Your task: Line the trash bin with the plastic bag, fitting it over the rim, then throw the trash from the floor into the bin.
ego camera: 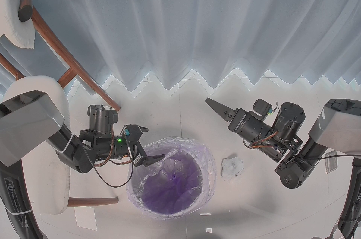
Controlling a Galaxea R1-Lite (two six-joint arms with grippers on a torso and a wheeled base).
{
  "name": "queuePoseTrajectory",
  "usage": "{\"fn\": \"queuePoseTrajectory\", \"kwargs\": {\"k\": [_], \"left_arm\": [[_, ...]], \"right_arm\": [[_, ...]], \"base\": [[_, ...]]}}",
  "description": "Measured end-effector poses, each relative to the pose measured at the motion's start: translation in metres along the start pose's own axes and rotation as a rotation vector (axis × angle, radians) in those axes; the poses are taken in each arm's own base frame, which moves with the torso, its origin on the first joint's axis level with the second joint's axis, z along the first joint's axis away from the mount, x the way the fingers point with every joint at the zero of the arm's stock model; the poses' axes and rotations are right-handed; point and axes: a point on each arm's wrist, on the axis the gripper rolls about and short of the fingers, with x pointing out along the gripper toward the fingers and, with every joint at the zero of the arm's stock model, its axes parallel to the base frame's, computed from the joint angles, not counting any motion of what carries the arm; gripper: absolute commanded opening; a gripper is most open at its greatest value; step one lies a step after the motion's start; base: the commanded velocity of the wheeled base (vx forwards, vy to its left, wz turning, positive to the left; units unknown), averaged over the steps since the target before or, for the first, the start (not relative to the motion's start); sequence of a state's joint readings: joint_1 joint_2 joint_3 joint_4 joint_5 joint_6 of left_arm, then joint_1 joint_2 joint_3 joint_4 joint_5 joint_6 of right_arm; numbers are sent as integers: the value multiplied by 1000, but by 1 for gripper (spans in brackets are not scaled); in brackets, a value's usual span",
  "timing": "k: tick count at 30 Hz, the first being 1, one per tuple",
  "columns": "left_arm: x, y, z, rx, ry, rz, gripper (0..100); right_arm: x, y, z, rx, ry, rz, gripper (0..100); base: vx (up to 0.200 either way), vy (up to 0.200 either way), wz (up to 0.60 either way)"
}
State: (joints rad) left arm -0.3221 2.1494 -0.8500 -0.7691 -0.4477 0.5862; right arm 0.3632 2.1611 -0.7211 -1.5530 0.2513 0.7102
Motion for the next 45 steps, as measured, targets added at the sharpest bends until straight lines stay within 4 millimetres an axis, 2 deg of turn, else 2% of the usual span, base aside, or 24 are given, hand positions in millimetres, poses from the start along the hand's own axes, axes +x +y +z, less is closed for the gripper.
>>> {"fn": "queuePoseTrajectory", "kwargs": {"k": [5,6,14,29,33,45], "left_arm": [[4,-1,-5,-1,10,-3,100],[6,0,-6,9,8,0,0],[13,3,-9,39,-5,15,0],[3,16,-5,-7,-25,60,0],[2,25,-3,-7,-35,86,0],[18,47,-17,-38,-1,147,0]], "right_arm": [[0,0,0,-1,1,-1,100],[0,0,-1,-1,2,-1,100],[0,0,-2,-3,6,-2,100],[0,-1,-3,-16,8,-5,100],[0,-2,-3,-17,8,-5,100],[0,-2,-2,-17,7,-6,100]], "base": [[0,0,0],[0,0,0],[0,0,0],[0,0,0],[0,0,0],[0,0,0]]}}
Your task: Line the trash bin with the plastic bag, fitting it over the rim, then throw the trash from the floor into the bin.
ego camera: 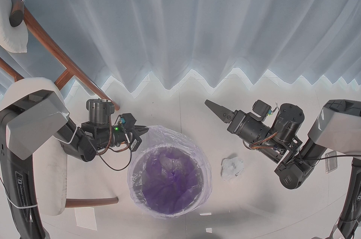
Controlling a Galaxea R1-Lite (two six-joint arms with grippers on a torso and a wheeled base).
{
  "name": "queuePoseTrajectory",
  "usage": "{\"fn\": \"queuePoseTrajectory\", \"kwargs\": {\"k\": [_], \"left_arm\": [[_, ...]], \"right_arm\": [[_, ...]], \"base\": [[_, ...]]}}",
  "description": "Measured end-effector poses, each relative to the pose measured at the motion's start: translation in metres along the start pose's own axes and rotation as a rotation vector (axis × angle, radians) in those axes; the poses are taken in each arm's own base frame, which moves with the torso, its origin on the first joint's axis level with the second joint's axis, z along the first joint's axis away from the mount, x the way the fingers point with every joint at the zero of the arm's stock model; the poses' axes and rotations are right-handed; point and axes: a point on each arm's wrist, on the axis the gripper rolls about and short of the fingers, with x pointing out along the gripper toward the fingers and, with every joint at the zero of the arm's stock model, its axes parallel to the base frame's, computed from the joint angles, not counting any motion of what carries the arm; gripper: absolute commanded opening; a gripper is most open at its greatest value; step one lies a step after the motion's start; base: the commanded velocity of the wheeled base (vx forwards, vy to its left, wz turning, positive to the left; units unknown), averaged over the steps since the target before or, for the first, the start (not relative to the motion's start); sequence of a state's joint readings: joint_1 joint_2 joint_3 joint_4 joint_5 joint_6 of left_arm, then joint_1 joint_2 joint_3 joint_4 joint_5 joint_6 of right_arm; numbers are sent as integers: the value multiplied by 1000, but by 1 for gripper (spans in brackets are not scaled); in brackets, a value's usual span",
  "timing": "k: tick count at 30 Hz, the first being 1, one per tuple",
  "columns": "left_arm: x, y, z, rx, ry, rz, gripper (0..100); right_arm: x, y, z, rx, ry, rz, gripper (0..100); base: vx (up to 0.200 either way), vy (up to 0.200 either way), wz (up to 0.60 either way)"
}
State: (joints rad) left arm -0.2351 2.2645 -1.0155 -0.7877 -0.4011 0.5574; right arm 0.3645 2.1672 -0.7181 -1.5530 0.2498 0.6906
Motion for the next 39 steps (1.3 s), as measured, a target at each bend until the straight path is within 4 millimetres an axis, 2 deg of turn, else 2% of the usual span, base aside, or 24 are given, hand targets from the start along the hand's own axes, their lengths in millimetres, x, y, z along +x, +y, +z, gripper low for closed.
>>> {"fn": "queuePoseTrajectory", "kwargs": {"k": [11,12,20,27,33,39], "left_arm": [[18,-6,-20,-6,38,-13,0],[19,-7,-20,-4,40,-14,100],[21,-3,-16,15,-4,42,100],[5,4,0,20,-34,74,100],[-18,1,25,-19,-86,84,100],[-49,-29,70,-142,-247,42,100]], "right_arm": [[0,0,0,0,0,0,100],[0,0,0,0,0,0,100],[0,0,0,0,0,0,100],[0,0,0,1,2,-1,100],[0,-1,-1,2,3,-3,100],[0,-3,-2,3,6,-9,100]], "base": [[0,0,0],[0,0,0],[0,0,0],[0,0,0],[0,0,0],[-67,0,0]]}}
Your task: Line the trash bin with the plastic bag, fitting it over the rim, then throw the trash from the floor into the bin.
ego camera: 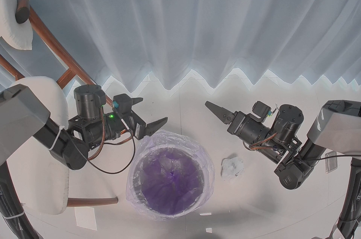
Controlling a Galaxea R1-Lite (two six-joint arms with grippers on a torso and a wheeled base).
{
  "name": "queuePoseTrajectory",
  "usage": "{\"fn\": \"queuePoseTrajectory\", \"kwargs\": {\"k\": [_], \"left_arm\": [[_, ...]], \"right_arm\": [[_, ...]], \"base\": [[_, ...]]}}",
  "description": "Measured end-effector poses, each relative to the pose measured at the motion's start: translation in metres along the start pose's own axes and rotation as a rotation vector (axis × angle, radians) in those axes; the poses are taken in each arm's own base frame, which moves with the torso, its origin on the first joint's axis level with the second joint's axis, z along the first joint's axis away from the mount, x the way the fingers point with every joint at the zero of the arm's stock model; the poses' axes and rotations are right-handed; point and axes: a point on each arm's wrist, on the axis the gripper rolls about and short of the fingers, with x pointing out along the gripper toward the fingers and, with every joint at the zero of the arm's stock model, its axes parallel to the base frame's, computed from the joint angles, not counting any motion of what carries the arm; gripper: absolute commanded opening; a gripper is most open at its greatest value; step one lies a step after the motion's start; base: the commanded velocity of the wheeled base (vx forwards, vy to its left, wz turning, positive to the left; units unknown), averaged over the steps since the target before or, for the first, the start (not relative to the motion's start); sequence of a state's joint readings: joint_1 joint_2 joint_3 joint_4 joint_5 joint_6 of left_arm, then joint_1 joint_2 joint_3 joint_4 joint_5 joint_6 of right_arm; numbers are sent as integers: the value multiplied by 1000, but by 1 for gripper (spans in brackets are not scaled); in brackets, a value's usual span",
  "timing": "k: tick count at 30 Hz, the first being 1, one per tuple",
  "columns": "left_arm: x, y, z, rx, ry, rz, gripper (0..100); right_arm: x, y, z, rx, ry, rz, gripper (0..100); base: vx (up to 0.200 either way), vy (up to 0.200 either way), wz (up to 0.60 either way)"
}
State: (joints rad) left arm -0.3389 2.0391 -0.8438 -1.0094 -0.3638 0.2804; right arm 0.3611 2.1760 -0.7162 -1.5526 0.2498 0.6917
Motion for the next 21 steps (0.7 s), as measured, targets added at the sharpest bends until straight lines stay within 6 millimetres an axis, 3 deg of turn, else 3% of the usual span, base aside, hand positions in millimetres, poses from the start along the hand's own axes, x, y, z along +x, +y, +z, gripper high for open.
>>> {"fn": "queuePoseTrajectory", "kwargs": {"k": [4,11,21], "left_arm": [[-20,-17,33,-127,-182,-15,100],[-85,-36,74,-287,-321,-62,100],[-177,-57,95,-383,-245,-112,100]], "right_arm": [[0,-1,0,2,1,-2,100],[0,-3,-4,5,10,-7,100],[-5,4,-4,-20,21,-5,100]], "base": [[-200,0,0],[-200,0,0],[-200,0,0]]}}
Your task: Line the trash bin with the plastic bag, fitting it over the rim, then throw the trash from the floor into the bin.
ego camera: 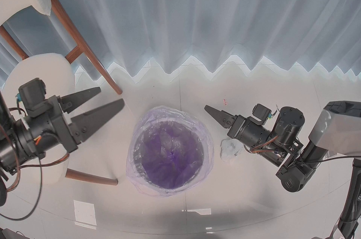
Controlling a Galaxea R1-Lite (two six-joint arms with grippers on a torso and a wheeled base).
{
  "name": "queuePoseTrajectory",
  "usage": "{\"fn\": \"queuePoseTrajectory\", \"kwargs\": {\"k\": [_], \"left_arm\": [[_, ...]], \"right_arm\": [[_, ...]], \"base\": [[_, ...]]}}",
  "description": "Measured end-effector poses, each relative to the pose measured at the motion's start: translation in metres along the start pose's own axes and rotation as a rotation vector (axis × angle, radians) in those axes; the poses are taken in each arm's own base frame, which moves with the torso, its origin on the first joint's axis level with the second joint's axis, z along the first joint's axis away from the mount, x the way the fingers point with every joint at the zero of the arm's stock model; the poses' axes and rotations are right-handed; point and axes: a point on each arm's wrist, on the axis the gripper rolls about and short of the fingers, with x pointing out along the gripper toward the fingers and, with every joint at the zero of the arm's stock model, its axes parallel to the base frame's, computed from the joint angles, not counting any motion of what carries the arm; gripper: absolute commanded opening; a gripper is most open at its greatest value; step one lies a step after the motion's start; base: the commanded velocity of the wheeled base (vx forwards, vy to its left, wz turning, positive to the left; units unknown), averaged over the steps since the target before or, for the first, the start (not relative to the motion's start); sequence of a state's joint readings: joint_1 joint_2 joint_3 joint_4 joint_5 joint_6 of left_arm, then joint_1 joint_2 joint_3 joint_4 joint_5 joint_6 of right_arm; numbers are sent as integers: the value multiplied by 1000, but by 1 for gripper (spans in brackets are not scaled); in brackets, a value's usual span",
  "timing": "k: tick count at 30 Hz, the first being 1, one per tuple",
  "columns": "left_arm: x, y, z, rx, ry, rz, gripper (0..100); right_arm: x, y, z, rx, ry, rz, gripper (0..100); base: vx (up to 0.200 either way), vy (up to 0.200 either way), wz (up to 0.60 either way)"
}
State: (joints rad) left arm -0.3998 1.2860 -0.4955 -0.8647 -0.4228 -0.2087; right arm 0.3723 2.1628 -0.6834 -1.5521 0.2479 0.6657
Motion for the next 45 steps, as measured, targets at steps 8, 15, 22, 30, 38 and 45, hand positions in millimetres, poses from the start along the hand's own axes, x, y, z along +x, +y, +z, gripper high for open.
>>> {"fn": "queuePoseTrajectory", "kwargs": {"k": [8,15,22,30,38,45], "left_arm": [[-30,-15,24,44,-100,-7,100],[-38,-19,30,54,-113,0,100],[-41,-23,42,64,-147,2,100],[-40,-26,55,16,-168,-14,100],[-41,-26,55,-46,-114,-52,100],[-43,-26,58,-52,-112,-53,100]], "right_arm": [[-16,24,8,1,67,-20,100],[-24,32,5,51,258,-181,100],[-18,48,27,42,167,-168,100],[-8,41,47,-81,-7,-101,100],[-1,-22,23,-340,79,-255,100],[6,-60,-1,-336,132,-355,100]], "base": [[-200,0,0],[-143,0,0],[0,0,0],[0,-125,0],[0,-200,0],[0,-200,0]]}}
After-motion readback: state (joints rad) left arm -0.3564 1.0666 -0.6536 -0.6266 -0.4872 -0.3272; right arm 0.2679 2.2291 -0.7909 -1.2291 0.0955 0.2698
